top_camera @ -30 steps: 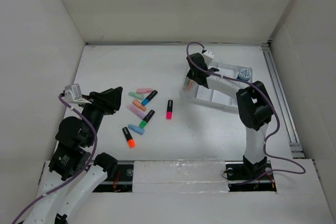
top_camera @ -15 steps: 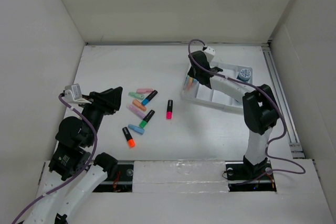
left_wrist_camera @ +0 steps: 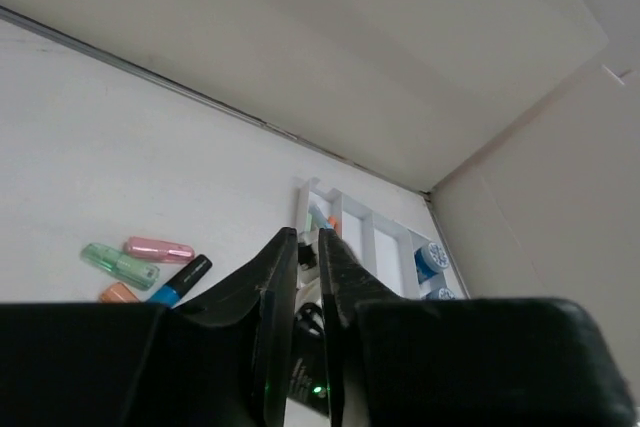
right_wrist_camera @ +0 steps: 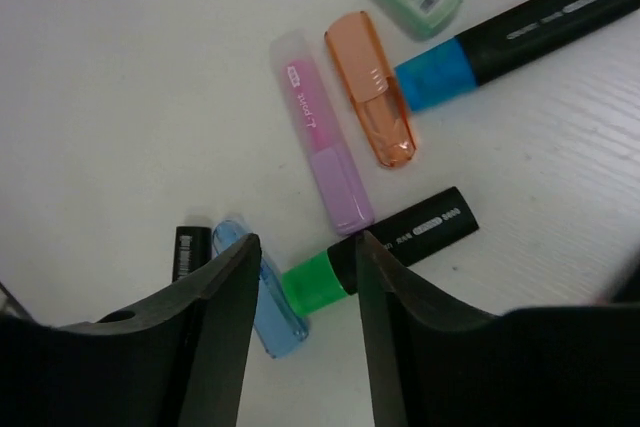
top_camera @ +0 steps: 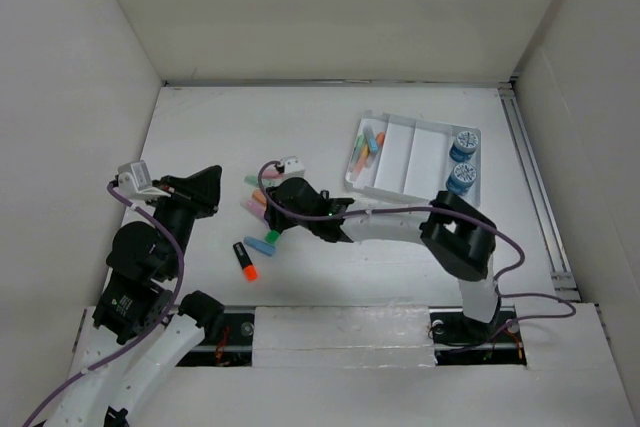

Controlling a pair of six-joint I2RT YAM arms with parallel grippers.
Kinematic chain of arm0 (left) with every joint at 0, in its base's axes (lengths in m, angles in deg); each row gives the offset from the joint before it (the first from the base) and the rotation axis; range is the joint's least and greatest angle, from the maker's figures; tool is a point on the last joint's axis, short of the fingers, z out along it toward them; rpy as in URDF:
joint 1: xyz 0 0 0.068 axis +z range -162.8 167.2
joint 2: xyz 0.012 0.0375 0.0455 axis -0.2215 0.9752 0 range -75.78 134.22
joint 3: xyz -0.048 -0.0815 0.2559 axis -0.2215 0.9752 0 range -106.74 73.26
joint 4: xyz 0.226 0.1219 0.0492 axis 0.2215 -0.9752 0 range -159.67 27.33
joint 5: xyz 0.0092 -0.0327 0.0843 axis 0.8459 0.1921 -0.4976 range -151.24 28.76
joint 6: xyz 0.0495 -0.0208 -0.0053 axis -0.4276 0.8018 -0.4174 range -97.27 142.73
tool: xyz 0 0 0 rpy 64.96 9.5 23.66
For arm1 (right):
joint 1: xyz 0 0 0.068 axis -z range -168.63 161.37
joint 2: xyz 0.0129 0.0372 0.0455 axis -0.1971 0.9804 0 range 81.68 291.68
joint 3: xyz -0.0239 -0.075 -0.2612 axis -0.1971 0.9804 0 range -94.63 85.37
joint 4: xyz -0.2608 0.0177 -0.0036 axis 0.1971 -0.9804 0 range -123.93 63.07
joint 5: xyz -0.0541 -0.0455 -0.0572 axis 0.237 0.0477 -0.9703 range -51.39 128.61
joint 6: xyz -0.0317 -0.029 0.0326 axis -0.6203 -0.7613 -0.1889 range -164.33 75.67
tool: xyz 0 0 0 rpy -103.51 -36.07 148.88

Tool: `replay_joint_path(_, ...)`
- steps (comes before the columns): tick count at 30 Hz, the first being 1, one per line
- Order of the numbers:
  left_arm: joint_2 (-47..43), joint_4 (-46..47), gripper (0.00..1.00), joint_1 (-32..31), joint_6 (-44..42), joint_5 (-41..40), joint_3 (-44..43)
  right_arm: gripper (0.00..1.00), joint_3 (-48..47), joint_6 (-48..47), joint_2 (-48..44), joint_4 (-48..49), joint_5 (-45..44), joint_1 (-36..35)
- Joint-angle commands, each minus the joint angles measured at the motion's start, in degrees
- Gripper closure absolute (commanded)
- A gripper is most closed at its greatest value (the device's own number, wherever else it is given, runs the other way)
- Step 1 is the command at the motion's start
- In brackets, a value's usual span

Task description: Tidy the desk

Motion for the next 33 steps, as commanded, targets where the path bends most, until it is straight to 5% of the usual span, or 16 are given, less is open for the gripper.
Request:
replay_joint_path(1, 0.15, 1.39, 0.88, -0.17, 0.31, -1.86, -0.52, 0.5, -6.58, -1.83, 4.31, -0.45, -0.94, -0.92)
replay_joint_path(5, 0.32, 1.66, 0.71, -0.17, 0.05, -0.89, -0.44, 0.47, -11.51, -2.18, 8.71, -3.72, -2.0, -2.24)
replay_joint_path(6, 0.15, 1.75, 0.6, -0.17, 0.13, -0.81, -0.44, 0.47, -13.08, -2.18, 10.55, -4.33, -2.35, -2.25)
replay_joint_path(9, -0.12, 1.66, 0.54, -0.17, 0.22, -0.89, -0.44, 0.47, -16.06, -3.14, 12.83, -6.86, -4.45, -2.25)
replay_joint_path(28, -0.64, 1.31, 0.53, -0.17, 0.4, -1.51, -0.61, 0.5, -21.44, -2.35, 21.1, -10.31, -5.69, -2.77)
replay_joint_path(30, -0.64, 0.96, 0.53, -0.17, 0.66, -1.86, -0.61, 0.76, -21.62, -2.35, 21.55, -10.05, -4.99, -2.77)
replay_joint_path(33, -0.73, 0.7, 0.53, -0.17, 0.75, -2.39, -0.79, 0.85, -19.61, -1.83, 20.41, -6.02, -4.64, -2.77)
